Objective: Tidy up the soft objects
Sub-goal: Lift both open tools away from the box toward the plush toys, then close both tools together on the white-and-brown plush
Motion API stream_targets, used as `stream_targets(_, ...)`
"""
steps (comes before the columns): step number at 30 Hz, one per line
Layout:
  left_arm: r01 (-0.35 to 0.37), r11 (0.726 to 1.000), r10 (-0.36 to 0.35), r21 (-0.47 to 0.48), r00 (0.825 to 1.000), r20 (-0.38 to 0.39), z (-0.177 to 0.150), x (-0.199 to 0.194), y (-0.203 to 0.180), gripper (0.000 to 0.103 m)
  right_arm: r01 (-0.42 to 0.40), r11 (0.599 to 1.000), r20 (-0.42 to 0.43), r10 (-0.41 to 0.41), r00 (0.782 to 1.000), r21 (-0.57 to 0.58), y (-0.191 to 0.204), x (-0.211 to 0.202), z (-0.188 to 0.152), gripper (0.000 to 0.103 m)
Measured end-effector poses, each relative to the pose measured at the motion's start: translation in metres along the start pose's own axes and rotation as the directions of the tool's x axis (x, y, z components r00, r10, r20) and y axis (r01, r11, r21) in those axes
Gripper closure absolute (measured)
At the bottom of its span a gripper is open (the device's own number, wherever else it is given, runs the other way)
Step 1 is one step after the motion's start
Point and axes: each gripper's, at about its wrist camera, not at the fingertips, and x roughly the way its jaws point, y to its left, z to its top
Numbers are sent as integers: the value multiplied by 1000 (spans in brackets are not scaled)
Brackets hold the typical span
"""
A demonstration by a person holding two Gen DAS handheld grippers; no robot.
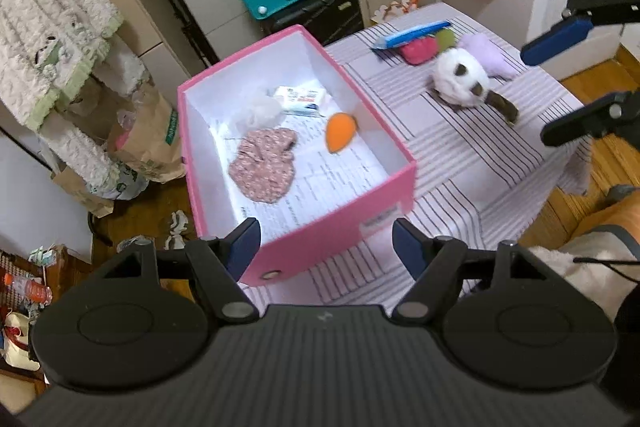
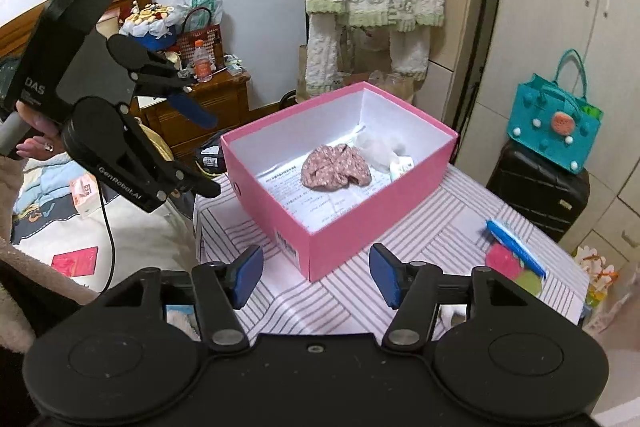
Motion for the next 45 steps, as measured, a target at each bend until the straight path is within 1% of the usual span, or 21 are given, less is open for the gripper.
stream_targets(6, 39, 998, -38, 50, 999, -10, -10, 11, -29, 31, 1, 998, 9, -2, 1000, 62, -8, -1, -34, 34)
stream_targets(9, 53, 996, -54, 71, 999, 5, -15, 16, -39, 31, -4, 993, -11, 5, 1000, 119, -17, 6, -51, 34)
stream_targets(12, 48, 998, -49, 41, 999, 11, -20, 20, -41, 31, 0, 988, -49, 8, 999, 156, -25, 11, -66, 34)
stream_targets(14, 75, 997, -75, 20, 997, 11, -22, 23, -42, 31, -2, 984, -66, 14, 998, 180, -29, 13, -77, 33)
stream_targets(17, 100, 995, -100, -5, 995, 21, -23, 30, -48, 31, -3, 978, -59, 15, 998, 209, -37, 17, -92, 32)
stream_targets(19, 108, 994, -107, -17, 993, 53, -23, 34, -54, 31, 7, 976, -44, 3, 999, 219, -42, 22, -104, 32)
stream_targets(22, 132, 991, -128, -31, 985, 116, -20, 39, -64, 31, 33, 970, -10, -32, 999, 240, -49, 30, -118, 32)
stream_targets(26, 179, 982, -164, -54, 965, 205, -13, 48, -75, 31, 76, 963, 53, -92, 994, 257, -54, 39, -135, 32)
stream_targets(29, 201, 977, -177, -71, 952, 249, -4, 61, -84, 31, 145, 955, 101, -177, 979, 260, -55, 47, -144, 31)
stream_targets(31, 223, 971, -192, -85, 941, 277, 4, 69, -89, 31, 186, 949, 135, -226, 965, 254, -56, 54, -148, 28)
stream_targets(36, 246, 964, -203, -98, 924, 323, 27, 96, -103, 31, 229, 923, 196, -297, 935, 308, -68, 74, -149, 27)
stream_targets(38, 252, 961, -202, -112, 920, 337, 36, 106, -106, 30, 245, 915, 204, -319, 925, 321, -74, 81, -147, 27)
stream_targets(40, 250, 961, -196, -121, 919, 343, 44, 118, -110, 29, 271, 907, 207, -347, 915, 323, -80, 88, -147, 26)
stream_targets(42, 255, 959, -197, -127, 916, 349, 51, 129, -114, 29, 284, 901, 205, -361, 910, 329, -87, 96, -145, 26)
stream_targets(45, 263, 951, -194, -163, 918, 347, 60, 146, -114, 29, 307, 895, 197, -380, 904, 322, -94, 106, -143, 25)
